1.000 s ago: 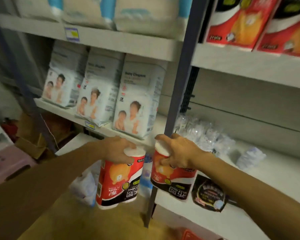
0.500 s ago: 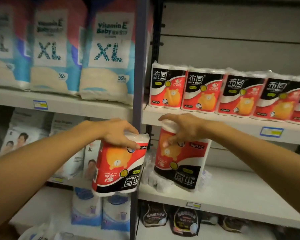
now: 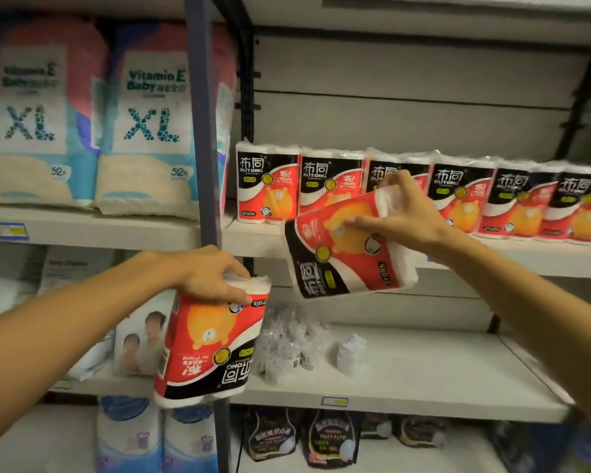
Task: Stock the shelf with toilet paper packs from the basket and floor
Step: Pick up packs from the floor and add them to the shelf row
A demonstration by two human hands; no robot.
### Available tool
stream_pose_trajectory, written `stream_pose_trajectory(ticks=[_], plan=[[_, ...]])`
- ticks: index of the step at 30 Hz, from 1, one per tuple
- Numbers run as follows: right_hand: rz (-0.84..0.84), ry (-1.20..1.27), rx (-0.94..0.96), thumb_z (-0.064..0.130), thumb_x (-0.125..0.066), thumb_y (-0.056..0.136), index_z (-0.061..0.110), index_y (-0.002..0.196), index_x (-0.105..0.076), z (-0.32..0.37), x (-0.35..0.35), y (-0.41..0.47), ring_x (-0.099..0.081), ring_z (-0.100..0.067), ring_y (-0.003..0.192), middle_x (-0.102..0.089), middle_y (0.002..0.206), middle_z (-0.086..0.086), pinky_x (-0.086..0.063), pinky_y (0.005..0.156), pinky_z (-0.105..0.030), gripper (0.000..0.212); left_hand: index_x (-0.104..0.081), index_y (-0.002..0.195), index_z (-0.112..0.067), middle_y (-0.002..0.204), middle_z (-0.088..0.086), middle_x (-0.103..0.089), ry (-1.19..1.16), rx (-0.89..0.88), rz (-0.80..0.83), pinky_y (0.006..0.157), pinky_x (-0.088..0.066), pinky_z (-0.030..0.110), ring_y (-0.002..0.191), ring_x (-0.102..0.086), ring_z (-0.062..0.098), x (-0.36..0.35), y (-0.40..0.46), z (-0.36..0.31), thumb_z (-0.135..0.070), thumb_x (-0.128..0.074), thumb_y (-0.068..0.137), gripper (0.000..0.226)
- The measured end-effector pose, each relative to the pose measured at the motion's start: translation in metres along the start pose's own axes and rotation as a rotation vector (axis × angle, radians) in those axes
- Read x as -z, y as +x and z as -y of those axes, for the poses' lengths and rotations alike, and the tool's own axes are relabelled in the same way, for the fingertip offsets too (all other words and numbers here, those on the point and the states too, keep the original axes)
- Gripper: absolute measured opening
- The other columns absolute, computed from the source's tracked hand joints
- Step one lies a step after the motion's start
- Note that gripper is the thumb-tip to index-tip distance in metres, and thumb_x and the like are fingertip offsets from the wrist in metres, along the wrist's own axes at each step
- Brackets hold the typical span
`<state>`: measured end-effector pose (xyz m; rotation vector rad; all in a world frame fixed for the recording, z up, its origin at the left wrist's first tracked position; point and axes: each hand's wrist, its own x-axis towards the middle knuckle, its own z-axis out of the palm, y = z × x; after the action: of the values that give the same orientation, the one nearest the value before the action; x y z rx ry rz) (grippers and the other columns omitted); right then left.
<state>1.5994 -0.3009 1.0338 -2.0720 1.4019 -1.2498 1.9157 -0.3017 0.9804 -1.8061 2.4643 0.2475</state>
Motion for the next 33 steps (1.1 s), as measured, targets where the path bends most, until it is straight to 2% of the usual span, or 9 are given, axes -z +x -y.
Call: stream_pose_trajectory(ticks=[5,7,10,12,15,19,23,27,33], plan=[[-0.334,0.343,-0.167,0.056,-0.088,0.053,0.023,0.115,-0.042,-0.022,0.021,-0.006,-0.067,-0.02,0.094,-0.062,0.114,-0.003,-0.058,0.081,-0.043,0.084,-0.052,0.133,-0.038,0.128,-0.004,-0.061,0.009,0.003,-0.011,0.091,-0.052,0.034,0.109,-0.059,0.017,0.001,0.007,-0.037,-0.07,-0.057,0.078,0.063],[-0.383,0.595,-0.327,0.047,-0.09,0.056,0.018,0.113,-0.046,-0.031,0.02,-0.007,-0.069,-0.024,0.094,-0.066,0.112,-0.006,-0.057,0.079,-0.047,0.078,-0.05,0.134,-0.039,0.129,-0.002,-0.059,0.002,0.01,-0.051,0.09,-0.051,0.035,0.109,-0.059,0.019,0.001,0.01,-0.047,-0.072,-0.055,0.077,0.066],[-0.062,0.957,-0.48,0.029,-0.083,0.068,0.01,0.121,-0.058,-0.04,0.005,-0.021,-0.07,-0.033,0.098,-0.071,0.113,-0.013,-0.057,0.075,-0.052,0.062,-0.048,0.138,-0.036,0.134,-0.002,-0.057,-0.051,0.01,-0.118,0.091,-0.049,0.031,0.115,-0.057,0.019,0.0,0.009,-0.061,-0.067,-0.056,0.081,0.065],[0.129,0.9,-0.524,0.027,-0.078,0.072,0.007,0.119,-0.061,-0.039,-0.009,-0.035,-0.068,-0.034,0.1,-0.072,0.11,-0.014,-0.058,0.073,-0.052,0.055,-0.05,0.135,-0.038,0.131,-0.001,-0.059,-0.084,-0.007,-0.153,0.086,-0.049,0.03,0.11,-0.058,0.018,0.001,0.007,-0.069,-0.064,-0.058,0.082,0.06],[0.153,0.889,-0.565,0.022,-0.075,0.08,0.002,0.112,-0.06,-0.038,-0.028,-0.042,-0.07,-0.033,0.095,-0.073,0.104,-0.016,-0.059,0.07,-0.049,0.04,-0.058,0.122,-0.038,0.117,0.0,-0.064,-0.02,-0.017,-0.169,0.072,-0.044,0.028,0.09,-0.055,0.017,0.0,0.007,-0.071,-0.064,-0.06,0.08,0.049],[0.056,1.189,-0.524,0.03,-0.068,0.086,0.008,0.106,-0.061,-0.029,-0.044,-0.031,-0.069,-0.031,0.097,-0.073,0.102,-0.014,-0.055,0.085,-0.055,0.03,-0.051,0.133,-0.04,0.123,-0.006,-0.062,-0.012,0.013,-0.096,0.08,-0.054,0.033,0.101,-0.062,0.017,-0.01,0.005,-0.054,-0.072,-0.055,0.077,0.065],[0.0,0.816,-0.408,0.031,-0.077,0.08,0.012,0.113,-0.06,-0.017,-0.061,-0.005,-0.067,-0.009,0.074,-0.071,0.089,0.001,-0.056,0.063,-0.034,0.041,-0.053,0.128,-0.045,0.121,-0.011,-0.064,-0.095,0.016,-0.128,0.085,-0.055,0.038,0.1,-0.063,0.013,-0.016,0.001,-0.027,-0.077,-0.051,0.074,0.063],[-0.226,0.588,-0.324,0.024,-0.086,0.069,0.014,0.12,-0.056,-0.013,-0.085,0.028,-0.063,-0.015,0.097,-0.066,0.107,0.003,-0.052,0.088,-0.039,0.06,-0.049,0.132,-0.047,0.124,-0.008,-0.063,-0.138,0.045,-0.194,0.086,-0.055,0.039,0.104,-0.062,0.015,-0.017,0.002,-0.002,-0.087,-0.046,0.062,0.081],[-0.231,0.441,-0.259,0.02,-0.088,0.067,0.016,0.116,-0.059,0.001,-0.117,0.081,-0.063,-0.016,0.1,-0.065,0.105,0.004,-0.052,0.091,-0.033,0.057,-0.044,0.132,-0.054,0.137,-0.004,-0.055,-0.192,0.043,-0.244,0.092,-0.052,0.041,0.116,-0.057,0.021,-0.013,0.008,0.03,-0.09,-0.044,0.057,0.084]])
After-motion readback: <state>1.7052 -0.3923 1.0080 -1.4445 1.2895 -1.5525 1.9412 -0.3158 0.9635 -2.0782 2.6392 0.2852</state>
